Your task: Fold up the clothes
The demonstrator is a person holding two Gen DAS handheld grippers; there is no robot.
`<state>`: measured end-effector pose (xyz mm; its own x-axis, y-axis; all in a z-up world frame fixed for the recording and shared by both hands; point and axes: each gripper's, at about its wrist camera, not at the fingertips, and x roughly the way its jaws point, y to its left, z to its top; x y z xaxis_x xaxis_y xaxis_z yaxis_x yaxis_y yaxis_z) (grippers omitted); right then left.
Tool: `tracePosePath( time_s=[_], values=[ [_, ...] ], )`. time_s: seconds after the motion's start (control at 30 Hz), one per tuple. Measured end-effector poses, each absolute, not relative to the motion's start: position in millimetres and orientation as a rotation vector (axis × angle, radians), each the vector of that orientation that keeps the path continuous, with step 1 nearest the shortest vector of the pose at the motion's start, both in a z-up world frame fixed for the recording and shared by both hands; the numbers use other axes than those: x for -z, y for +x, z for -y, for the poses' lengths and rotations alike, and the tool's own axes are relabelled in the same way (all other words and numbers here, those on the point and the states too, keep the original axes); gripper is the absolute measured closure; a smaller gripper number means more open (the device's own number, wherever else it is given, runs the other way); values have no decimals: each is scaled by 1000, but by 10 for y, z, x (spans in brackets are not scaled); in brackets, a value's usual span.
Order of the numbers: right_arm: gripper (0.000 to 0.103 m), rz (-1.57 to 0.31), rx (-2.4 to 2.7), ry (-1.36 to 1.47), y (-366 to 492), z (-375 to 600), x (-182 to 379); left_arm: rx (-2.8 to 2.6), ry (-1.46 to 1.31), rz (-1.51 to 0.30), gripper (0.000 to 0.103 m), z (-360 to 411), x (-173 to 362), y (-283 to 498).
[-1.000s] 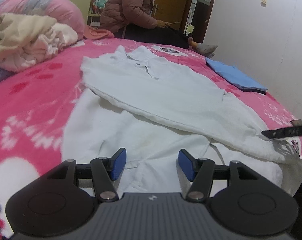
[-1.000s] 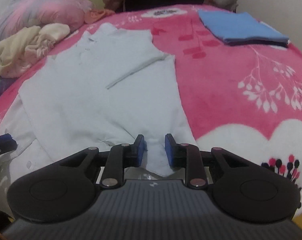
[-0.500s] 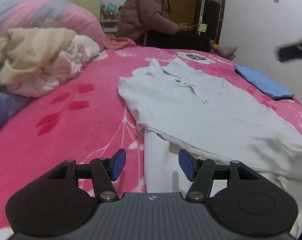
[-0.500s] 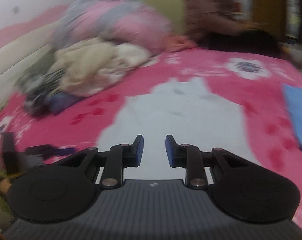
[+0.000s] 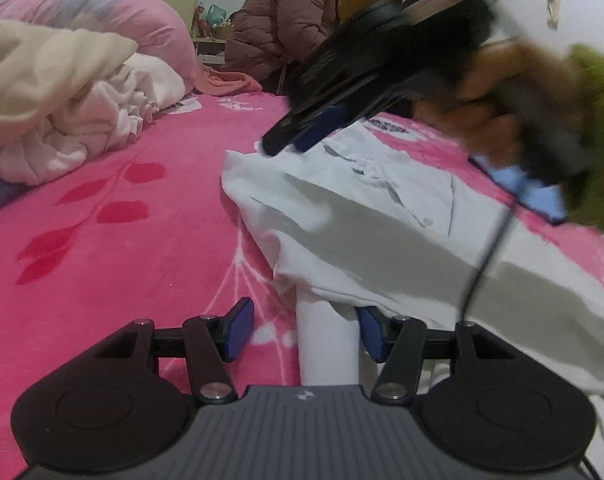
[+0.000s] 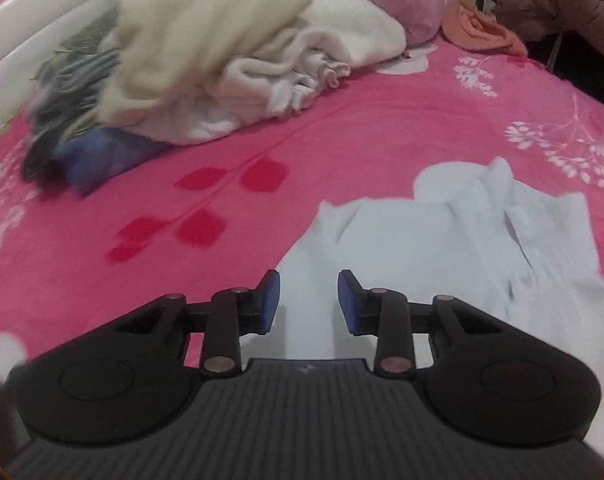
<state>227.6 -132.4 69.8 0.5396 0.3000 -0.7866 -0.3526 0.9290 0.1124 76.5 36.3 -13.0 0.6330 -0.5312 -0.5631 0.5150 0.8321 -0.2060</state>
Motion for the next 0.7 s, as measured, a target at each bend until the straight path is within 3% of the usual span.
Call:
tracePosePath(
  time_s=[0.27,0.37,0.47,0.6,0.7],
  values=[
    [73,-1011,-371,18,2746,1376,-273,587,-138,-675,66,-499,204,881],
    [97,-1009,-402,51,2693,1408,-249,572,-141,-667,78,-504,203,880],
    [102,-961,-416,46,2597,1417,-335,564,-148,-658,90,-513,201,885],
    [102,-907,-429,77,2526,1495,-466,569,-157,-675,85,-504,184,923],
    [98,-906,-414,112,2573,1606,-478,563,-163,-661,70,-487,149,956]
  ],
)
